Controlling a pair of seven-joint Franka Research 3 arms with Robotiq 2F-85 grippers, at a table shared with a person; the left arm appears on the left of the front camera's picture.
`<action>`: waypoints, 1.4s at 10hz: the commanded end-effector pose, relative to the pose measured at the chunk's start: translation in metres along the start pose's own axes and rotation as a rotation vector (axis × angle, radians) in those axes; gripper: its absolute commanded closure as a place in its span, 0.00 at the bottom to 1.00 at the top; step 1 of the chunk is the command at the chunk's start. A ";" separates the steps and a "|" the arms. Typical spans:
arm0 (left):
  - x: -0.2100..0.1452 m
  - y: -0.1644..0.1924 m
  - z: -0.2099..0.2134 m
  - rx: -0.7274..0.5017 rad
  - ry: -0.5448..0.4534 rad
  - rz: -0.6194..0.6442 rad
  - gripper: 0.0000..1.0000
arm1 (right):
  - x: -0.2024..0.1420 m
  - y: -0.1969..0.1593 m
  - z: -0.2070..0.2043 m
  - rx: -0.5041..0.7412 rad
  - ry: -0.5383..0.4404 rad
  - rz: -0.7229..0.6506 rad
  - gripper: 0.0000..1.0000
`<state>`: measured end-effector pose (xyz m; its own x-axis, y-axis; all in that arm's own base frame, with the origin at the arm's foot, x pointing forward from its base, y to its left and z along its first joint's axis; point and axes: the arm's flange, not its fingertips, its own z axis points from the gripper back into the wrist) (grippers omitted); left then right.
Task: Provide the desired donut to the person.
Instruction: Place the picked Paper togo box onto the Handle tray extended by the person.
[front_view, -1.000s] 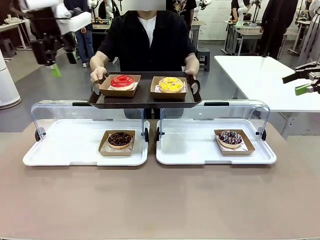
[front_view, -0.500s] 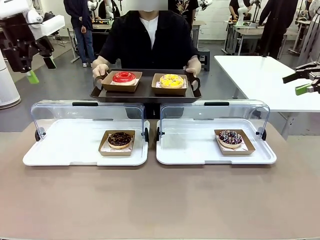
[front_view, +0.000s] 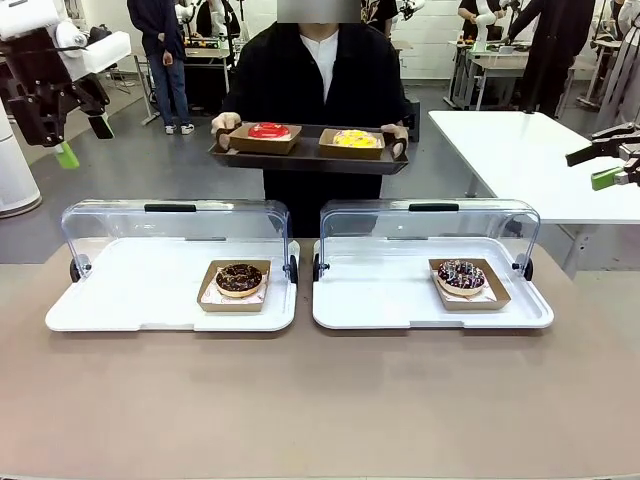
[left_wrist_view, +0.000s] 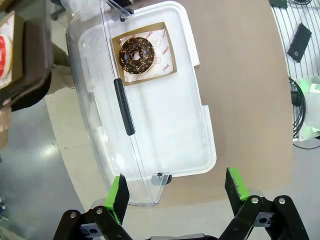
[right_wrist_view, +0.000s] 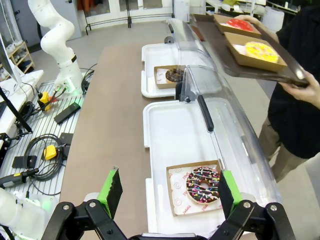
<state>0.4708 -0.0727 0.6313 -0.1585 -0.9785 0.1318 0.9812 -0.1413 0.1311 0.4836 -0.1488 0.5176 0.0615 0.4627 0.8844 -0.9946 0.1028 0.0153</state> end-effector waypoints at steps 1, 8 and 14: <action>0.000 0.002 0.003 -0.001 0.000 0.000 0.00 | 0.000 -0.001 -0.001 -0.005 0.003 -0.004 0.00; -0.058 0.005 0.028 0.023 -0.436 0.116 0.00 | 0.000 -0.001 -0.001 -0.005 0.003 -0.004 0.00; -0.193 -0.059 -0.033 0.176 -0.947 0.220 0.00 | 0.000 -0.001 -0.001 -0.005 0.003 -0.004 0.00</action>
<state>0.4628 0.1183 0.5803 -0.0250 -0.4710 0.8818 0.9798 0.1637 0.1152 0.4834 -0.1494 0.5175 0.0622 0.4626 0.8844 -0.9945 0.1041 0.0155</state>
